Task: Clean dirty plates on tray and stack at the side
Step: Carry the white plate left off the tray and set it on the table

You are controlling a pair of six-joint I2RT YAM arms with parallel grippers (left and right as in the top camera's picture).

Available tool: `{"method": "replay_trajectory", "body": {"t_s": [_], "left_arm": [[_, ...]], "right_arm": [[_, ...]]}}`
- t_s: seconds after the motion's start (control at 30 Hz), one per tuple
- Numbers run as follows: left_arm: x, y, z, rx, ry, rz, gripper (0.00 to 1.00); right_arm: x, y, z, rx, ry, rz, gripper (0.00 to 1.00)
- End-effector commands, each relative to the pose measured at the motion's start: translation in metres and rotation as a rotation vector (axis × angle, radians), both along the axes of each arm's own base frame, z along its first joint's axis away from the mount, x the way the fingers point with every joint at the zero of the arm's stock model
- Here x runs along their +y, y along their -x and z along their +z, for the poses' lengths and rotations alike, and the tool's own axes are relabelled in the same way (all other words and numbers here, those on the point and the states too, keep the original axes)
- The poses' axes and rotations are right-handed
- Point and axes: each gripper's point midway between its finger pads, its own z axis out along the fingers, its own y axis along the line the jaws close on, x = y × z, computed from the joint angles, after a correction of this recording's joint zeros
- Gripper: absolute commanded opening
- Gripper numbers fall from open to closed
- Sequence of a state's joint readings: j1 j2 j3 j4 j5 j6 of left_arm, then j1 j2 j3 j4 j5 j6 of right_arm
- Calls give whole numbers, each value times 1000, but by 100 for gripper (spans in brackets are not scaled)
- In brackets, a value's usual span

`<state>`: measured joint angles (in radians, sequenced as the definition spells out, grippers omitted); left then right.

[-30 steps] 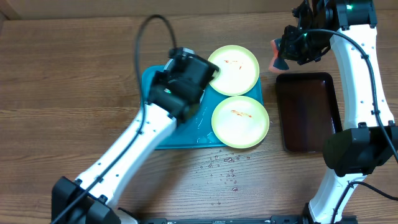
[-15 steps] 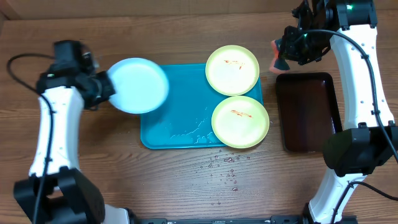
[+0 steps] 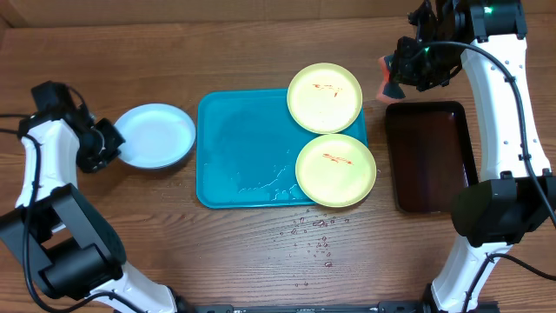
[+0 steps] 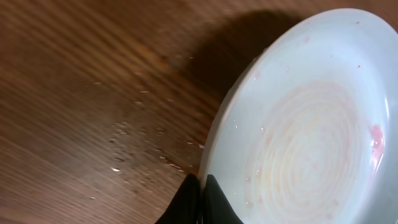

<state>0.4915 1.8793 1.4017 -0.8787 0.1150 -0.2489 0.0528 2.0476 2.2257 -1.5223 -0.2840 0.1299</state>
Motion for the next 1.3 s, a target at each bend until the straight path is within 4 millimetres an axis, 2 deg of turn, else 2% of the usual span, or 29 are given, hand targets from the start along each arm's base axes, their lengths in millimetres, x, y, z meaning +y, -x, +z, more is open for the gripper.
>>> {"method": "replay_trajectory", "body": {"t_s": [0.0, 0.13, 0.33, 0.4, 0.57, 0.67, 0.8, 0.87, 0.93, 1.0, 1.1, 1.27], "left_arm": [[24, 4, -5, 7, -21, 72, 4], [36, 7, -6, 7, -41, 93, 4], [36, 11, -7, 37, -67, 82, 4], [37, 11, -7, 40, -70, 84, 14], [35, 14, -6, 54, -63, 84, 30], [35, 14, 4, 61, -60, 83, 42], [30, 2, 31, 26, -46, 12, 45], [17, -12, 49, -24, -23, -79, 46], [-8, -31, 68, -89, 15, -199, 49], [-34, -46, 78, -132, 43, -282, 51], [-87, -66, 81, -165, 66, -408, 53], [-187, -98, 76, -213, 93, -546, 55]], "right_arm": [[0, -1, 8, -27, 0, 6, 4], [0, -1, 8, -28, 0, 6, 4], [0, -1, 8, -26, 0, 6, 4], [0, -1, 8, -26, 1, 6, 4], [-1, 0, 8, -25, 1, 6, 4], [-1, 0, 8, -24, 1, 6, 4], [-1, 0, 8, -24, 1, 6, 4], [-1, 0, 8, -24, 1, 6, 4], [-1, 0, 8, -24, 1, 6, 4], [-1, 0, 8, -24, 1, 6, 4], [-1, 0, 8, -24, 1, 6, 4], [-1, 0, 8, -24, 1, 6, 4]]}}
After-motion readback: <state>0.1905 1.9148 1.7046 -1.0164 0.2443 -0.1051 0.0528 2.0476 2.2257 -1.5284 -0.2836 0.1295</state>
